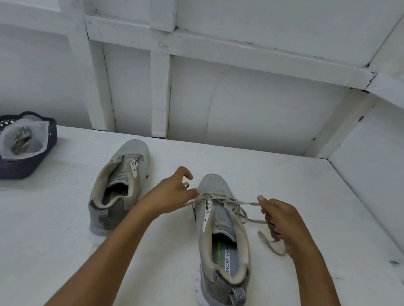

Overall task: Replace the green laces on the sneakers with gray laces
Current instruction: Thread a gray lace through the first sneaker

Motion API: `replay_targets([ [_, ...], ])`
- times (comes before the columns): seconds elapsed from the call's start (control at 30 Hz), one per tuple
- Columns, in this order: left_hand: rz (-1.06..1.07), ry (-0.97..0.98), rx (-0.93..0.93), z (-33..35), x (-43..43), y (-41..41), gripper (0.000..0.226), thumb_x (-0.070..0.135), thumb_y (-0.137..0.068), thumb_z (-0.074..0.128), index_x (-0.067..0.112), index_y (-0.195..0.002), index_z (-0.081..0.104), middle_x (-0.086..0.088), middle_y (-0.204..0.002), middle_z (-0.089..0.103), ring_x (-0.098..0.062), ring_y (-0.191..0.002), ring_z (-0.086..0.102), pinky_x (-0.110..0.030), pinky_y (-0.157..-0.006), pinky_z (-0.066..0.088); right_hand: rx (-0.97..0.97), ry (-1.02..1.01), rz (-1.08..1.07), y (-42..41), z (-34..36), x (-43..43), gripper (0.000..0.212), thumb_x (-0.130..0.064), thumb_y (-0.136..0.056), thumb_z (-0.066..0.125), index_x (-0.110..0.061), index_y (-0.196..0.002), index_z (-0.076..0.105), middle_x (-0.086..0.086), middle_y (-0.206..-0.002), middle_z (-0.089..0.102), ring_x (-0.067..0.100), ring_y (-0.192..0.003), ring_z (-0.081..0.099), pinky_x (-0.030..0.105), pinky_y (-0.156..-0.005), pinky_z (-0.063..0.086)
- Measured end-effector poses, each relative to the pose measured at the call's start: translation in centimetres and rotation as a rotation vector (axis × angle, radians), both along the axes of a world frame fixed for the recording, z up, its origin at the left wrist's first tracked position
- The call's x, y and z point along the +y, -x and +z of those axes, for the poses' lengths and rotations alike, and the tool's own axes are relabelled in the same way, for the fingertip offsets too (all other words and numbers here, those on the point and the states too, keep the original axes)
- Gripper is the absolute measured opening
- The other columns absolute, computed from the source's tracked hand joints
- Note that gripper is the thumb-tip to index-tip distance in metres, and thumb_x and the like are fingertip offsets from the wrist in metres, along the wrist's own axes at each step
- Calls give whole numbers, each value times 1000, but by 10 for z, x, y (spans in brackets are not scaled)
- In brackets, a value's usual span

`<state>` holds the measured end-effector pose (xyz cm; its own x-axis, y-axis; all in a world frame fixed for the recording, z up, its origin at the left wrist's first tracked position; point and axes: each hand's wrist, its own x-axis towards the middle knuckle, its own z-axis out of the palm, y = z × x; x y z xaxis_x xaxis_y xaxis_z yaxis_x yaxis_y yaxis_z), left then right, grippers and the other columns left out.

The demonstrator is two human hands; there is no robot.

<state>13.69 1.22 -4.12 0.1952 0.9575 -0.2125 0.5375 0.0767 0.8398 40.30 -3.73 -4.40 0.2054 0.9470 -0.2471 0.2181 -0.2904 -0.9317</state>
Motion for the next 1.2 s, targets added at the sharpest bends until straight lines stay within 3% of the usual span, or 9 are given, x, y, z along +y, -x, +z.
replay_targets([
  [0.1,-183,-30,144,0,-1,-4,10,33,-94,66,24,-89,64,12,-73,58,-1,-61,52,-18,-49,35,-48,23,98,-13,-1,-5,44,-39,-86,73,-16,-59,46,-4,-52,38,14,-50,31,23,-47,26],
  [0.27,14,-10,-417,11,6,-3,19,8,-95,58,13,-78,64,-3,-79,72,-17,-73,61,-25,-69,50,551,-170,7,-14,-3,3,23,-32,-76,73,-14,-63,72,11,-85,73,24,-86,70,36,-77,56],
  [0.37,161,101,-858,18,14,-3,21,8,-98,47,9,-78,52,-15,-78,65,-28,-74,66,-40,-77,56,830,-122,-43,-10,-2,18,36,-15,-91,54,-9,-57,65,12,-66,67,27,-69,70,39,-73,62],
  [0.47,265,119,-772,18,21,-5,25,15,-99,50,14,-75,45,-8,-69,48,-16,-47,35,-24,-43,35,541,-32,-40,-6,-6,30,33,-19,-96,57,-12,-65,49,6,-59,55,21,-54,61,27,-48,49],
  [0.63,-29,56,97,9,20,-6,22,32,-94,65,12,-86,64,6,-64,60,-8,-43,38,-22,-43,31,215,43,154,-16,-14,47,21,-24,-94,65,-14,-81,52,3,-61,51,13,-43,44,19,-34,21],
  [0.7,-167,56,178,9,15,-7,21,31,-92,68,13,-82,70,7,-59,55,-6,-45,41,-20,-45,32,69,61,307,-16,-12,50,19,-30,-91,69,-16,-85,59,-2,-59,45,10,-44,30,20,-40,21],
  [0.87,-62,18,-87,13,9,1,18,14,-95,64,5,-79,66,8,-55,56,-9,-51,45,-18,-49,35,-96,43,684,-10,-15,52,23,-32,-83,78,-10,-79,70,-1,-60,44,9,-52,31,26,-51,22],
  [1.07,144,33,-786,12,10,6,21,6,-102,39,2,-88,54,-20,-88,70,-29,-91,71,-31,-81,58,-46,43,783,-16,-12,62,20,-14,-88,73,0,-77,63,3,-64,51,11,-60,43,22,-57,35],
  [1.2,227,144,-1017,6,10,4,23,14,-102,39,14,-79,43,0,-60,36,-11,-44,40,-22,-41,45,-90,54,764,-19,-5,69,26,0,-83,69,-10,-63,55,1,-60,51,9,-57,44,21,-60,37],
])
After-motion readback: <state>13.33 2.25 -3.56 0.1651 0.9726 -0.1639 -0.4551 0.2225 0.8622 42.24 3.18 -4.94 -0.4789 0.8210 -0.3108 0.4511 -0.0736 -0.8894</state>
